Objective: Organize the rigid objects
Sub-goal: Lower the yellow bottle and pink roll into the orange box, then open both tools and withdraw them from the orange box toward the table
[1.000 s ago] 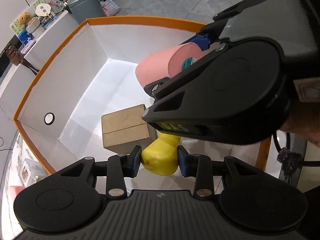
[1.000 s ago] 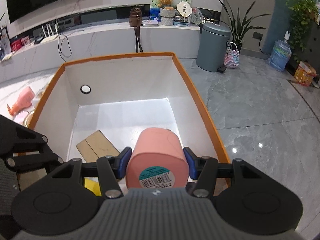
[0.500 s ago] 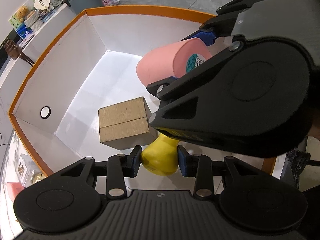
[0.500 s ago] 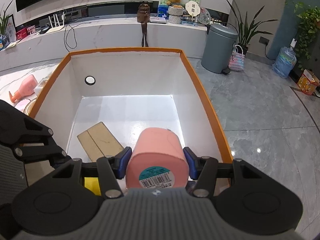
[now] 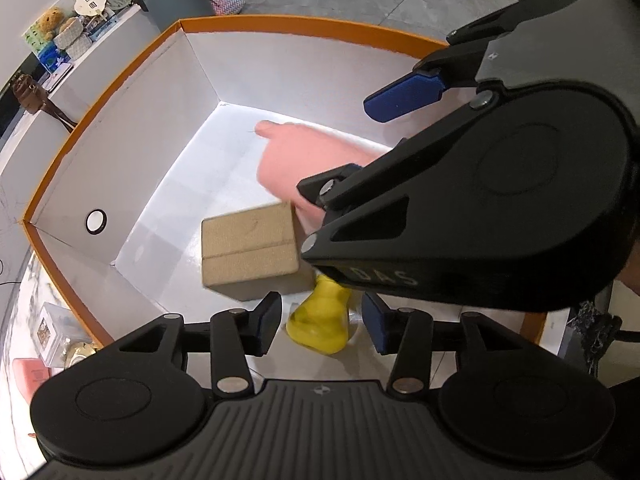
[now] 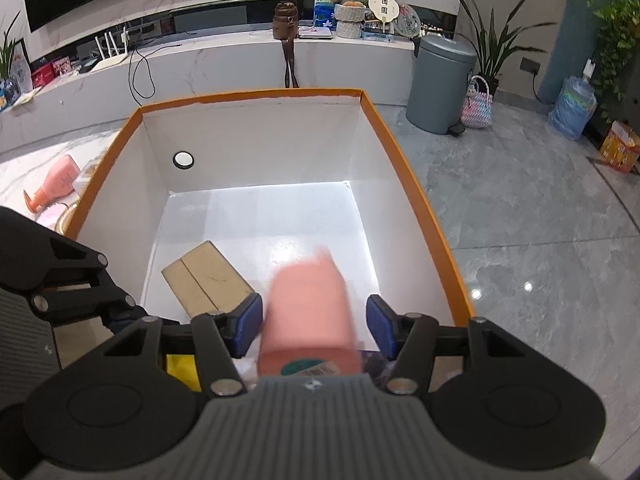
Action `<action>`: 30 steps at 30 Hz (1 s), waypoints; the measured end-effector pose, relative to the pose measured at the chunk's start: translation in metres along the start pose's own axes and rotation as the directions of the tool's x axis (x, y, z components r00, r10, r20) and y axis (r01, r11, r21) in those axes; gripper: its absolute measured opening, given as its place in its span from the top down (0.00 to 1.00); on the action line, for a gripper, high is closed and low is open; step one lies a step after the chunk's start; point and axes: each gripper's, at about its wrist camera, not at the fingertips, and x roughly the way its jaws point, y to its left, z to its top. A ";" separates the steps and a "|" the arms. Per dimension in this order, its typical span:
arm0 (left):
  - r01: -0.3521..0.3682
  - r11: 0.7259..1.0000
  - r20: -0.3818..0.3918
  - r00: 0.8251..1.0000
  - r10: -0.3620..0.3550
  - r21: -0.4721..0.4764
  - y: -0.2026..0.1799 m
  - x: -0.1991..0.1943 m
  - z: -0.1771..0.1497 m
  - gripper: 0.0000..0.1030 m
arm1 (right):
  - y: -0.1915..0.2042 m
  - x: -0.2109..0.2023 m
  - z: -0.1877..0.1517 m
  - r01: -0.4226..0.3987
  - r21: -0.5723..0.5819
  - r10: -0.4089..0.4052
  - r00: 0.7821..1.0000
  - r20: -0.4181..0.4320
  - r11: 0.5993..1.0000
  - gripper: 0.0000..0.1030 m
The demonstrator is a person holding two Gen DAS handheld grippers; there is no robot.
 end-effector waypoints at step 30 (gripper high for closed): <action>0.047 0.986 0.202 0.979 -0.015 -0.157 0.045 -0.080 -0.037 0.46 | 0.026 -0.035 0.015 0.034 0.025 -0.036 0.994 0.103 0.999 0.36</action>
